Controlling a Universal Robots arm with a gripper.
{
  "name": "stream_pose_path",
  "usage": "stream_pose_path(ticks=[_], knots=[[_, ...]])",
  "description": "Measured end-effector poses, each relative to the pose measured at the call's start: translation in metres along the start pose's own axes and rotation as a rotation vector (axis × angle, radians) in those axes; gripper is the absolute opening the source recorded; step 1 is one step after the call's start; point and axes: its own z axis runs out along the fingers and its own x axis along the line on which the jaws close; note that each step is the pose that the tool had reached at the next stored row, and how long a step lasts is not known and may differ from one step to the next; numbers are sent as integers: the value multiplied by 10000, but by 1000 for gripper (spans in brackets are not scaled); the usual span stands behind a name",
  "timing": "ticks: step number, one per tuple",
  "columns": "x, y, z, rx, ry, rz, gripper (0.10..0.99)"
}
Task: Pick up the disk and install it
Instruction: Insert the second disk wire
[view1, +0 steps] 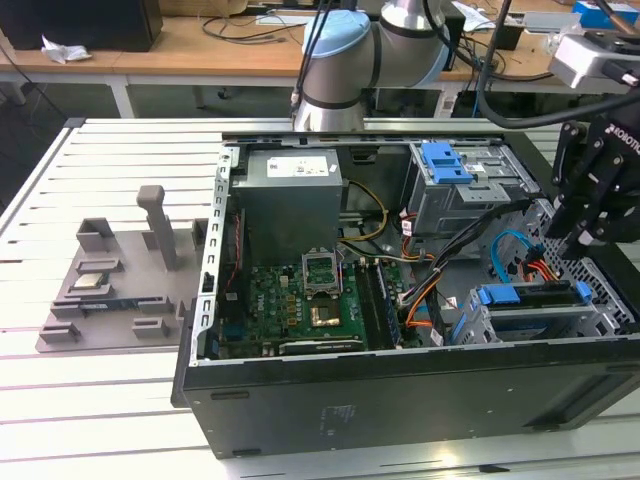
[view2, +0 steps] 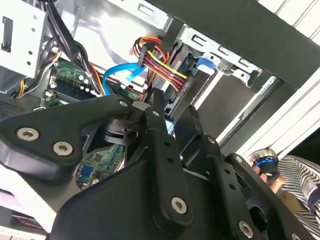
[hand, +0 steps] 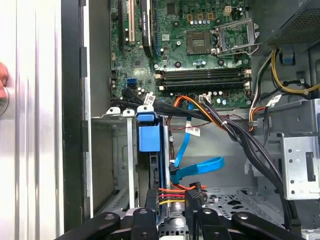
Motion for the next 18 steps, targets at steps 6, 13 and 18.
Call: stream_pose_path(ticks=[6,13,18], knots=[[-12,175,50,17,15,-219,361],[-14,205,101,34,31,-430,361],[-15,204,105,34,31,-430,161]])
